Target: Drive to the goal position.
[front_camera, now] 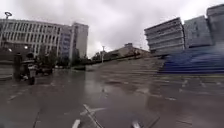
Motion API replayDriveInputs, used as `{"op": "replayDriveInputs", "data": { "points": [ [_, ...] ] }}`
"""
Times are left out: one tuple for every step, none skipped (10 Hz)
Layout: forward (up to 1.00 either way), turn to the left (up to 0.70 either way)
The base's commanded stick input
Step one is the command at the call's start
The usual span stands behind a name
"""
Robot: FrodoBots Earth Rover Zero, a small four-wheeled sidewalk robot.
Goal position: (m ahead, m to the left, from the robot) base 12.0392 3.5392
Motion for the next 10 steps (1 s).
{"op": "replayDriveInputs", "data": {
  "points": [
    [1.00,0.03],
    [1.00,0.02],
    [1.00,0.03],
    [1.00,0.03],
    [1.00,0.02],
    [1.00,0.03],
    [1.00,0.02],
    [1.00,0.02],
    [1.00,0.03],
    [1.00,0.02]
  ]
}}
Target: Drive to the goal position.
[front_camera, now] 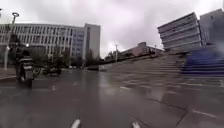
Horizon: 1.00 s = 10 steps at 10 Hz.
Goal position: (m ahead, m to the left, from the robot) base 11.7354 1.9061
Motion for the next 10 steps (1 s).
{"op": "replayDriveInputs", "data": {
  "points": [
    [1.00,0.02],
    [1.00,0.02],
    [1.00,0.02],
    [1.00,0.02],
    [1.00,0.02],
    [1.00,0.02],
    [1.00,0.02],
    [1.00,0.02],
    [1.00,0.02],
    [1.00,0.02]
  ]
}}
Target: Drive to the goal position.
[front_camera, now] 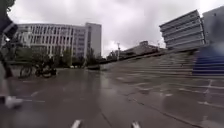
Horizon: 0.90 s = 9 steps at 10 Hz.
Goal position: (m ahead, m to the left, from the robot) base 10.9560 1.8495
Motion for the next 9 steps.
{"op": "replayDriveInputs", "data": {
  "points": [
    [1.00,0.02],
    [1.00,0.08],
    [1.00,0.23],
    [1.00,0.31],
    [1.00,0.21],
    [1.00,0.09],
    [1.00,0.02],
    [1.00,0.00],
    [1.00,0.00]
  ]
}}
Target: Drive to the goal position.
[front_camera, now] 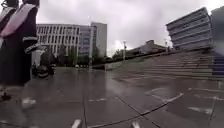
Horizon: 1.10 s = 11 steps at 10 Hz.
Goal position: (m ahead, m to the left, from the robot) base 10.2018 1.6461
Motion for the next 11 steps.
{"op": "replayDriveInputs", "data": {
  "points": [
    [1.00,0.00],
    [1.00,0.00],
    [1.00,0.00],
    [1.00,0.00],
    [1.00,0.00],
    [1.00,-0.26],
    [1.00,-0.38],
    [1.00,-0.39],
    [1.00,0.00],
    [1.00,0.00],
    [1.00,0.00]
  ]
}}
